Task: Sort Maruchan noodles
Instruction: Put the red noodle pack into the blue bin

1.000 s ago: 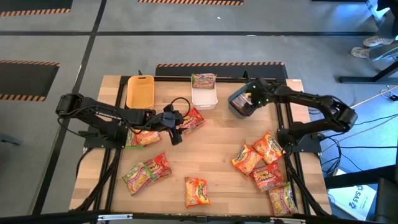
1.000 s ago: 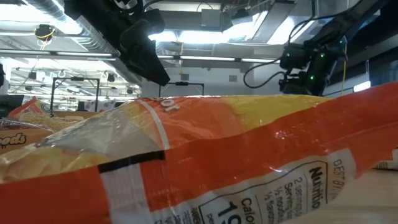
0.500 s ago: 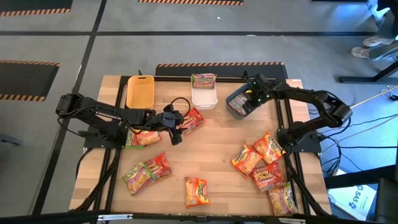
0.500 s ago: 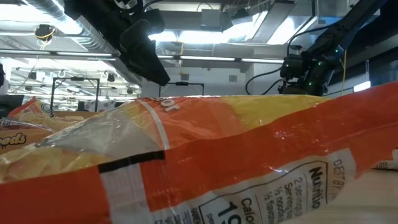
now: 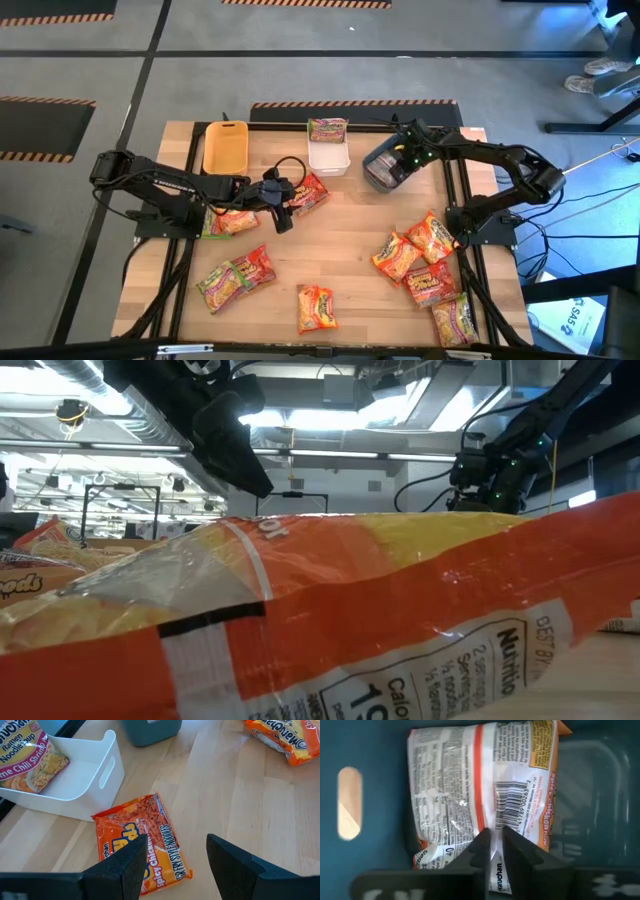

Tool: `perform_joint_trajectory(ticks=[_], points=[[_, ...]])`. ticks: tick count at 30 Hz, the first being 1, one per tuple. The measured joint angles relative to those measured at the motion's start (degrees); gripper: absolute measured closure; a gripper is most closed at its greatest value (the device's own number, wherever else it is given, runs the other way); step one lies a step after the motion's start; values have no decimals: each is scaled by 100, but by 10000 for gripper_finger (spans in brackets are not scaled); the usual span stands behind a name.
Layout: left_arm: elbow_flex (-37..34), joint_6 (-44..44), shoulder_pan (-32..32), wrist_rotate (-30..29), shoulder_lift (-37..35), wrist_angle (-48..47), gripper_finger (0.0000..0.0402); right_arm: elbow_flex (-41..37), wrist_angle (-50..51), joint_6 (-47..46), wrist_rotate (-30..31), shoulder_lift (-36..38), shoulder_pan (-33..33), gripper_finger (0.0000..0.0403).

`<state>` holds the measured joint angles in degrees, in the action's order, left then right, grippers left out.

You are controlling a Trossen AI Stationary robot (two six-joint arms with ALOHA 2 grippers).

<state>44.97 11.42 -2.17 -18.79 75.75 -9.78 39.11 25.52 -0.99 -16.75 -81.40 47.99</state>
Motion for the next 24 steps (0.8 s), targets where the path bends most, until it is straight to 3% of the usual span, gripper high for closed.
perform_joint_trajectory(ticks=[4, 7, 10, 17, 24], points=[[0, -2, 0, 0, 0, 0, 204, 0, -45, 44, -161, -9, 0, 296], [0, -20, 0, -2, 0, 0, 204, -10, -166, 121, -723, -18, 1, 256], [0, -103, 0, -2, 0, 0, 204, -17, -216, 146, -885, -29, -7, 236], [0, -148, 0, -6, 0, 4, 204, -20, -239, 102, -820, -33, -7, 234], [0, -153, 0, -5, 0, 61, 204, -24, -291, 83, -783, -35, -15, 281]])
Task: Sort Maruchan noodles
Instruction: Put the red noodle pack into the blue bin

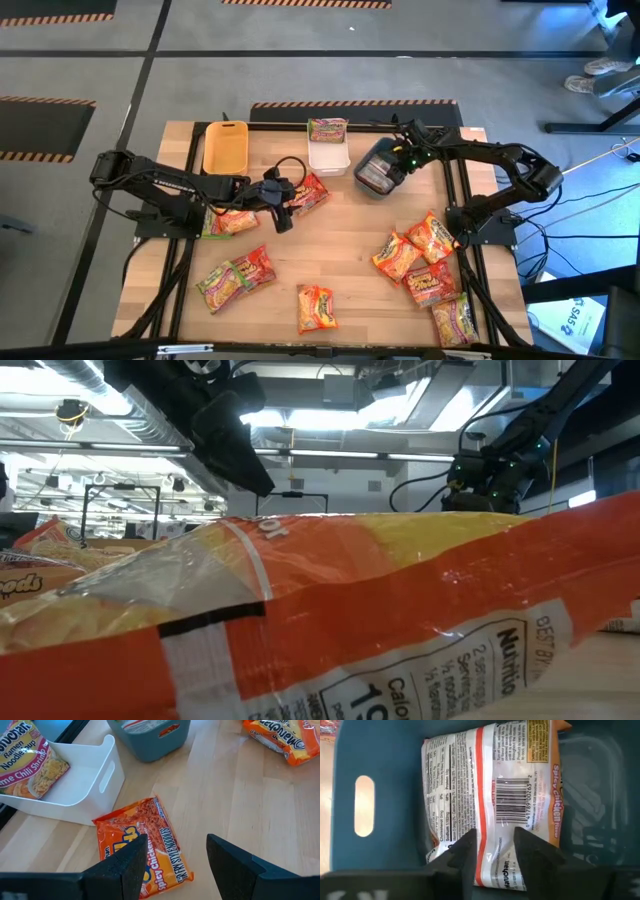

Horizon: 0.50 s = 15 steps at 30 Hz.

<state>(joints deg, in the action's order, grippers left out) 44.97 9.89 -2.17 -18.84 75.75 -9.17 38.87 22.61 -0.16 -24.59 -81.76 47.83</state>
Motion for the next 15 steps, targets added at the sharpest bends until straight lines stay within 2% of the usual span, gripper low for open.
perform_joint_trajectory(ticks=[9, 15], points=[[0, -129, 1, 1, 0, 51, 204, 5, -71, 190, 988, 15, -599, 394], [0, -152, 1, 1, 0, 159, 204, 11, -80, 216, 1282, 15, -787, 400]])
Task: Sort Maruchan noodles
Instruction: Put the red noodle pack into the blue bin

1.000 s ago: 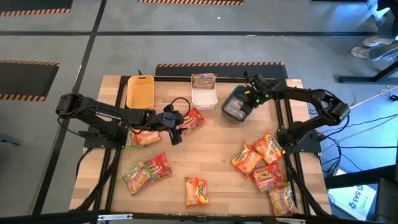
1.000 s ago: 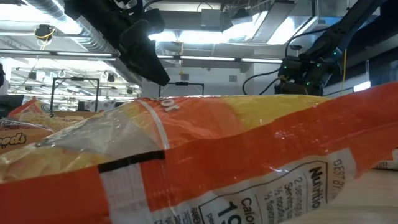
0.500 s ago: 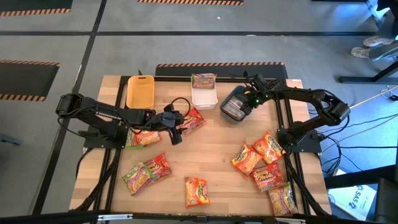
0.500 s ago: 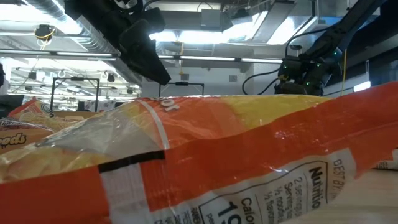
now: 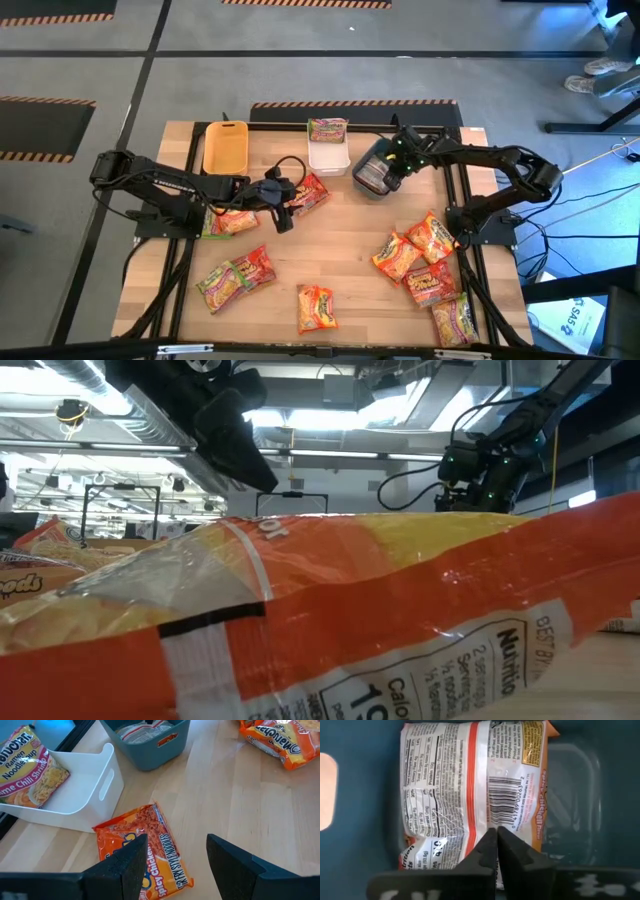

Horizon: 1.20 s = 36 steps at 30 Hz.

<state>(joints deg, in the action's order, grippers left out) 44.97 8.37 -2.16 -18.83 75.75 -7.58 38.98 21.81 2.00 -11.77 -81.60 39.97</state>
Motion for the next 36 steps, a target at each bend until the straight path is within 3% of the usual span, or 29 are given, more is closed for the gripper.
perform_joint_trajectory(ticks=[16, 25, 36], points=[[0, -5, 0, 4, 0, 83, 204, -11, 6, 267, 9, 377, 4, 403], [0, -12, -1, 4, 0, 112, 204, -11, 36, 280, -767, 767, 17, 403], [0, -10, 1, 4, 0, 125, 204, 349, 530, 282, -1183, 1286, 17, 403]])
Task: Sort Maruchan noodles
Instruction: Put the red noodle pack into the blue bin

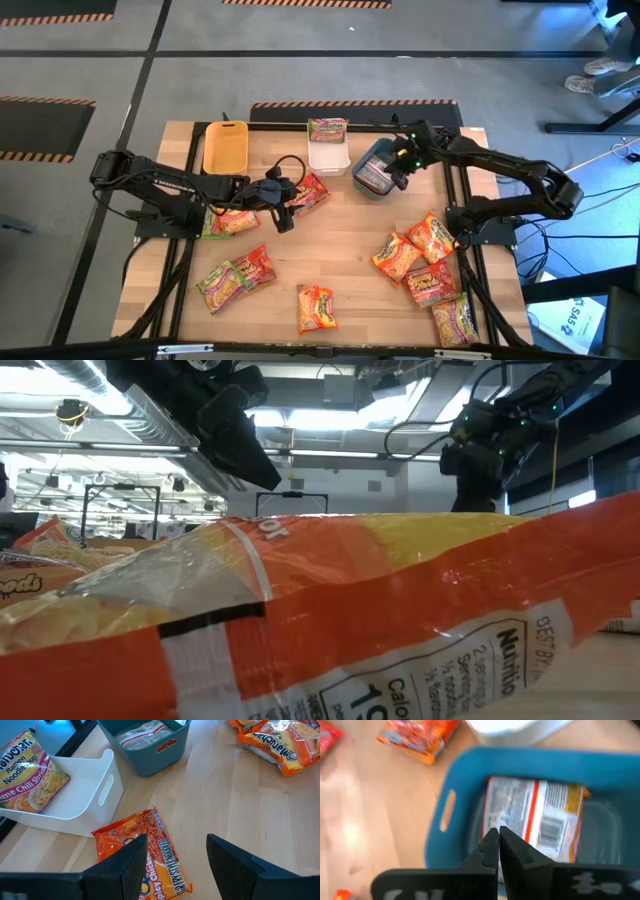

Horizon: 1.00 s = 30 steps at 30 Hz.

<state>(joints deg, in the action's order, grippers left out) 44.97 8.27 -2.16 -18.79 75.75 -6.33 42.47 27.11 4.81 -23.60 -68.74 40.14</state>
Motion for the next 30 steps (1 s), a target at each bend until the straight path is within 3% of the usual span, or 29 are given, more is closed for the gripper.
perform_joint_trajectory(ticks=[4, 9, 13, 24, 26, 30], points=[[0, -24, -2, -2, 0, 0, 204, 104, -66, -73, 29, 71, 0, 403], [0, -28, -1, -2, 0, 54, 204, 104, -80, -548, 902, -258, 0, 377], [0, -31, -2, -2, 0, 208, 204, 104, -266, -541, 1119, -618, -1, 306], [2, -168, 0, 167, 218, 266, 204, 99, -369, -585, 1383, -1210, -166, 35], [-1, -239, -2, 206, 289, 357, 204, 99, -474, -583, 1313, -1209, -276, 11], [2, -285, 3, 202, 310, 361, 204, 99, -507, -583, 1210, -1209, -396, 25]])
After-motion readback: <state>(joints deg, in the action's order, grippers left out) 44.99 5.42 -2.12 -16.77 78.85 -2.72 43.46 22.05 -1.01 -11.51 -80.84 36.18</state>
